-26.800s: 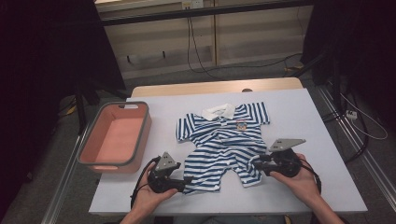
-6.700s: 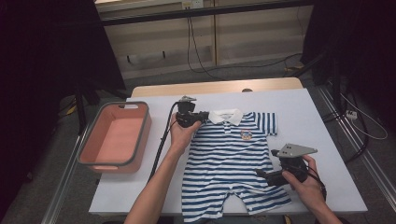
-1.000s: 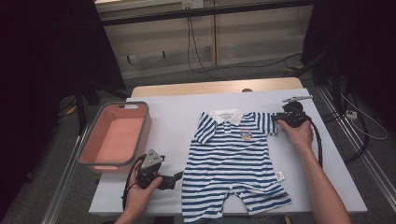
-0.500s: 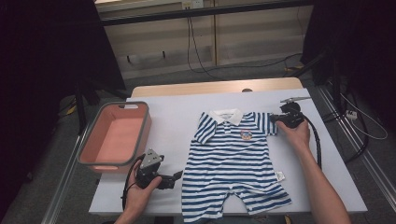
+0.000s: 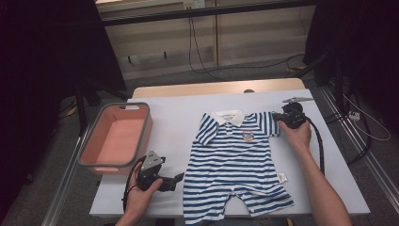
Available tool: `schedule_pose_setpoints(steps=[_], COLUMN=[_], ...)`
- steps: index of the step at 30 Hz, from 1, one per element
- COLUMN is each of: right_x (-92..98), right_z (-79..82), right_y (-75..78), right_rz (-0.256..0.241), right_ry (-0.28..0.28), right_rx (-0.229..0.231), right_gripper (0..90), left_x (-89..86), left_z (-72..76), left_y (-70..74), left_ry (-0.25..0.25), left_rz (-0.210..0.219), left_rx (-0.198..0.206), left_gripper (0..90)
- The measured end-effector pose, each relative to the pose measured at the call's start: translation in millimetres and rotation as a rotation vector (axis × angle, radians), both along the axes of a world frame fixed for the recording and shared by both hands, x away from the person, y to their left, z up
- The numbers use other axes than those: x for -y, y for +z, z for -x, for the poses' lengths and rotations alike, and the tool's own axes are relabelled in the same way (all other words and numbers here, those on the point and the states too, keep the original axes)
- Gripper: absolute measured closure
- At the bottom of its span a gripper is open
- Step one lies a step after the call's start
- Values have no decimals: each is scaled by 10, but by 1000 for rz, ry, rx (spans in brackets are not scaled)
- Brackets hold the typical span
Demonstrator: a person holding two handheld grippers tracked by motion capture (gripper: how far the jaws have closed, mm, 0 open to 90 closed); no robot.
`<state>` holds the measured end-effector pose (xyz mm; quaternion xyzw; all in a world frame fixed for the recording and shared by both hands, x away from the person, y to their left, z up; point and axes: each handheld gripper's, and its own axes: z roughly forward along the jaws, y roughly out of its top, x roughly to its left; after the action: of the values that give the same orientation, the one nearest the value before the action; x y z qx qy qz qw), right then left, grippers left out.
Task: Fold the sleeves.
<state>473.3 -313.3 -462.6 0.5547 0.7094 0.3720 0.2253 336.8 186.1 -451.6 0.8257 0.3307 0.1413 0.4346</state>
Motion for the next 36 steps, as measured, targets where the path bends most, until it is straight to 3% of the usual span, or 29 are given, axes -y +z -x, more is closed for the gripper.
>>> schedule_pose_setpoints(steps=[7, 28, 36], right_x=[-14, -222, -371], right_z=[45, 149, 202], right_y=[146, 309, 333], right_rz=[-21, -40, -20], right_ry=[6, 115, 181], right_rx=[89, 107, 101], right_gripper=[900, 900, 900], left_x=[-2, 1, 0], left_z=[-2, -5, -10], left_y=[-2, -7, -14], left_ry=[4, 2, 3], left_rz=[2, 1, -7], left_rx=[-3, -11, -16], left_gripper=[61, 61, 61])
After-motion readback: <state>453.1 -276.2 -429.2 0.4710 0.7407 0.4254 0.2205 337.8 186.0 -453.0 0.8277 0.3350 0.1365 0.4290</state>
